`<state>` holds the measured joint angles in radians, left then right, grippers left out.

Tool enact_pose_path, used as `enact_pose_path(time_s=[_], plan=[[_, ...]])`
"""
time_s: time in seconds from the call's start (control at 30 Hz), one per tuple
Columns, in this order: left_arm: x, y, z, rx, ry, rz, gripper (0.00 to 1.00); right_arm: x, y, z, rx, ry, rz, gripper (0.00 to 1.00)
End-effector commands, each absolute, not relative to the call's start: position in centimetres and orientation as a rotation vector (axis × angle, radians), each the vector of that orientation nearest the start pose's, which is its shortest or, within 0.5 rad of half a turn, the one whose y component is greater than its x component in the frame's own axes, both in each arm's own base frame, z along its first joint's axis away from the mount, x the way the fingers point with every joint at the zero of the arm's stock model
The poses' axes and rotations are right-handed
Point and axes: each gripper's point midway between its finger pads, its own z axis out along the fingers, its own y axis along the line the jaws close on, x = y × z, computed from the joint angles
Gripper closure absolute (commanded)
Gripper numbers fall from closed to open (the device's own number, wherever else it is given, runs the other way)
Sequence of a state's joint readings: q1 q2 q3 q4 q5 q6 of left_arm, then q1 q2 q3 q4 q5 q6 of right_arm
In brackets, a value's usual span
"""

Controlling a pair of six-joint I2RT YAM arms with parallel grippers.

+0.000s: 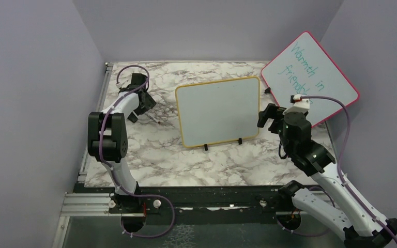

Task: Write a sentence on the whiteboard
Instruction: Open the whiteboard marker at the center of the board.

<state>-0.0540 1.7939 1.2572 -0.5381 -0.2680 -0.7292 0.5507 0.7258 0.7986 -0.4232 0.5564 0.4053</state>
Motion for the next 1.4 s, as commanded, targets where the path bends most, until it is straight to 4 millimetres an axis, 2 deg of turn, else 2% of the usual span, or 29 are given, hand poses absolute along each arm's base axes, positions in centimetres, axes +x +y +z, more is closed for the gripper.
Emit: enact_pose_path(time_s=[0.0, 0.27, 0.37, 0.6, 0.8, 0.93, 1.13, 1.27, 1.37], plan=[[41.6, 0.1, 5.4, -1.059, 2.439, 0.144, 0.18, 27.3, 8.4, 26.1, 0.15, 1.836, 0.157, 0.0], [43.3, 0.0, 4.3, -1.077, 2.46, 0.14, 0.34, 27.7, 8.7, 25.3, 0.137, 1.855, 0.145, 0.0], [43.2, 0.4, 3.6, -1.089, 2.461, 0.169, 0.42, 27.7, 8.7, 25.5, 0.128, 1.849, 0.143, 0.0], [43.5, 0.2, 2.0, -1.087, 2.502, 0.166, 0.52, 27.7, 8.7, 25.7, 0.124, 1.841, 0.149, 0.0], [42.7, 0.2, 0.3, -1.081, 2.551, 0.193, 0.65, 27.8, 8.9, 25.8, 0.107, 1.846, 0.146, 0.0], [42.0, 0.2, -0.8, -1.087, 2.593, 0.179, 0.78, 27.9, 9.1, 26.0, 0.091, 1.842, 0.15, 0.0], [41.2, -0.1, 0.2, -1.074, 2.599, 0.119, 0.88, 28.5, 10.3, 25.4, 0.038, 1.865, 0.174, 0.0], [40.7, -0.3, 2.1, -1.062, 2.578, 0.046, 0.92, 29.2, 10.6, 24.2, 0.004, 1.903, 0.136, 0.0], [40.4, -0.7, 3.7, -1.045, 2.542, -0.009, 0.93, 29.2, 11.6, 24.0, -0.049, 1.9, 0.18, 0.0]])
